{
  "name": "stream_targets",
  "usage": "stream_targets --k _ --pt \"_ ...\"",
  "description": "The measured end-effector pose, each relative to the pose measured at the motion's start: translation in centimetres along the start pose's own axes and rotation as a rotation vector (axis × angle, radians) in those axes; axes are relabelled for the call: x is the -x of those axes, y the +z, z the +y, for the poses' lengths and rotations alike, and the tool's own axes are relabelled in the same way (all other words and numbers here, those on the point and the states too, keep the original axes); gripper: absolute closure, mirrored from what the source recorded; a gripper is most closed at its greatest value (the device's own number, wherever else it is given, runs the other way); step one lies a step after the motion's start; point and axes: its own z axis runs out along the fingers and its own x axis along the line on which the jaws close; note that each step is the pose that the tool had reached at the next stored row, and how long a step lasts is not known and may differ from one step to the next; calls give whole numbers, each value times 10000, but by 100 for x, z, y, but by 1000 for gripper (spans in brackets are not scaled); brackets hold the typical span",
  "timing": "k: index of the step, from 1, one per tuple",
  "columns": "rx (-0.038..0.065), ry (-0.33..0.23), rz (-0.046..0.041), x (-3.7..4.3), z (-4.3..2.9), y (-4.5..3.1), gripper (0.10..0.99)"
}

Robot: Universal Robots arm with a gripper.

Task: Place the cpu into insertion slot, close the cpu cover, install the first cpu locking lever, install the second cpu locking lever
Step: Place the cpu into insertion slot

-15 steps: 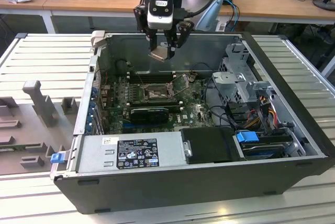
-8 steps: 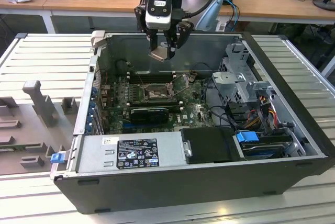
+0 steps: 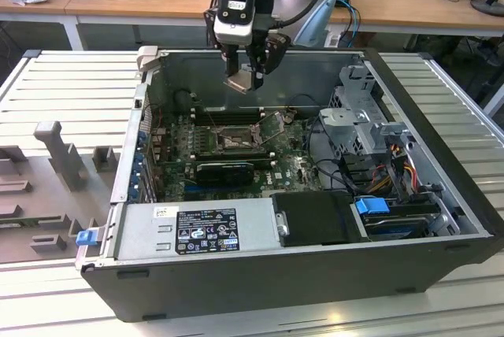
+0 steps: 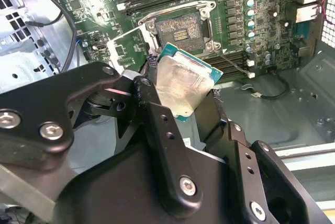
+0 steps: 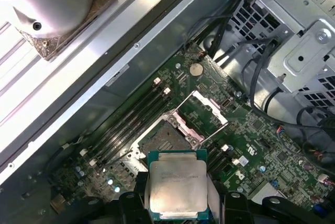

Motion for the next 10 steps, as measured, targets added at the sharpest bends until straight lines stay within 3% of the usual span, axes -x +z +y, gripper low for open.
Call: stream_targets --k 10 --pt "14 841 -70 0 -1 6 557"
